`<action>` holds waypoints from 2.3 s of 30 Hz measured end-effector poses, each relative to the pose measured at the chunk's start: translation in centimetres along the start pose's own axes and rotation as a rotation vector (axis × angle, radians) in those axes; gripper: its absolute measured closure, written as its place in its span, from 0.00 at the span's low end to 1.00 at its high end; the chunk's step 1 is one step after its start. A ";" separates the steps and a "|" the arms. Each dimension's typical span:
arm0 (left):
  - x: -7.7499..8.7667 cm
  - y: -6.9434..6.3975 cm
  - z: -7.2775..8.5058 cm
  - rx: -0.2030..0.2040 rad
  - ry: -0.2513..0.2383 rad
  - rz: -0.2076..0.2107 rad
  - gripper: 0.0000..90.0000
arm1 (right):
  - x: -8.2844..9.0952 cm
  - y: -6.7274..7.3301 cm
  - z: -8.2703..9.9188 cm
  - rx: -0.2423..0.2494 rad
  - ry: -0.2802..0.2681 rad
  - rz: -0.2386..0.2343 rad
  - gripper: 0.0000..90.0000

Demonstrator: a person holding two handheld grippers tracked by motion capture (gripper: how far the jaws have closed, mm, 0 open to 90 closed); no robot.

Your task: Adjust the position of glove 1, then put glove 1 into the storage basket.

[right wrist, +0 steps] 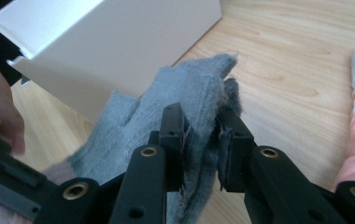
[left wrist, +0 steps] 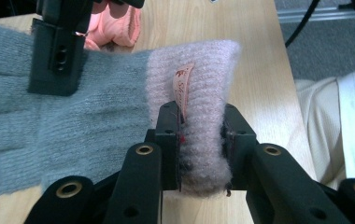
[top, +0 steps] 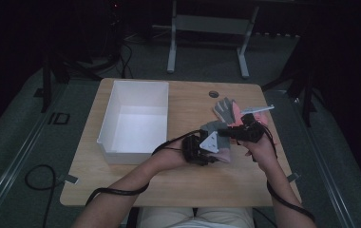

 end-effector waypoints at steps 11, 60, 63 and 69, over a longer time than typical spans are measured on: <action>4.2 0.8 0.7 -0.014 0.053 0.027 0.81 | -0.2 2.4 -2.9 0.027 -0.042 -0.021 0.83; 15.1 3.6 16.7 0.135 0.212 0.017 0.80 | -15.2 16.0 -11.8 0.102 0.047 -0.093 0.83; 14.5 3.9 17.3 0.132 0.260 0.013 0.80 | -15.7 16.0 -11.8 0.099 0.056 -0.086 0.83; 13.5 4.8 17.4 0.112 0.326 0.004 0.80 | -16.2 15.5 -11.9 0.130 0.070 -0.032 0.81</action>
Point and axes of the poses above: each handheld gripper's, and its own axes: x roughly backward along the jaws, z roughly out of its underside, y roughly to its left, the point moved 8 cm from there along -x, roughly forward along the jaws, and after that the axes turned 13 degrees about z, right-handed, at the moved point
